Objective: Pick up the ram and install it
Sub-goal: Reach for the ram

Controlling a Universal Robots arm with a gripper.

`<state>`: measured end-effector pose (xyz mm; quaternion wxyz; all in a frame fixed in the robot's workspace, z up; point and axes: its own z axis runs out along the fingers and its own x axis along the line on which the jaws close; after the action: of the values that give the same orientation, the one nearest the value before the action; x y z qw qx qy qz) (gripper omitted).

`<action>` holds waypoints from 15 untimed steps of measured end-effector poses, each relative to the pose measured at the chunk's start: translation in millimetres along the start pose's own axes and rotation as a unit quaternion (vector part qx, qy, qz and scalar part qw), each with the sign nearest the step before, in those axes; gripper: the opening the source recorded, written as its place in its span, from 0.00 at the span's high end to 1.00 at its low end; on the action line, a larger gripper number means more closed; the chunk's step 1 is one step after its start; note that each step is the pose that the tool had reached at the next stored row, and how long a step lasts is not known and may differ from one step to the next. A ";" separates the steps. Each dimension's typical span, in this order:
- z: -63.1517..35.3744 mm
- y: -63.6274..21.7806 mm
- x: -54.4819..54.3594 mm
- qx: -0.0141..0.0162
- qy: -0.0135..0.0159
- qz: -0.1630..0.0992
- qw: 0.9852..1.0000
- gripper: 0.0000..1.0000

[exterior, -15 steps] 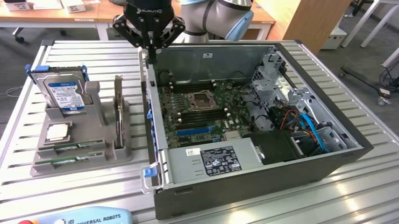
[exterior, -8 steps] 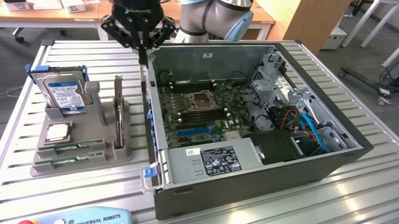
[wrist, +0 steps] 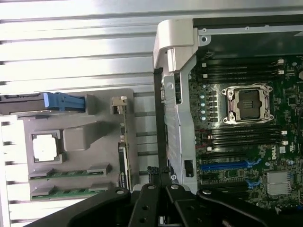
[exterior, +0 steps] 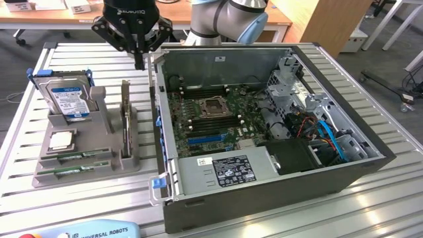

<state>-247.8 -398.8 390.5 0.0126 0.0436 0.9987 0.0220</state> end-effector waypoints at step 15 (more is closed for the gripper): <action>0.2 -3.5 39.4 0.000 0.000 0.006 1.000 0.90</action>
<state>-287.3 -398.9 389.2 0.0127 0.0494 0.9985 0.0219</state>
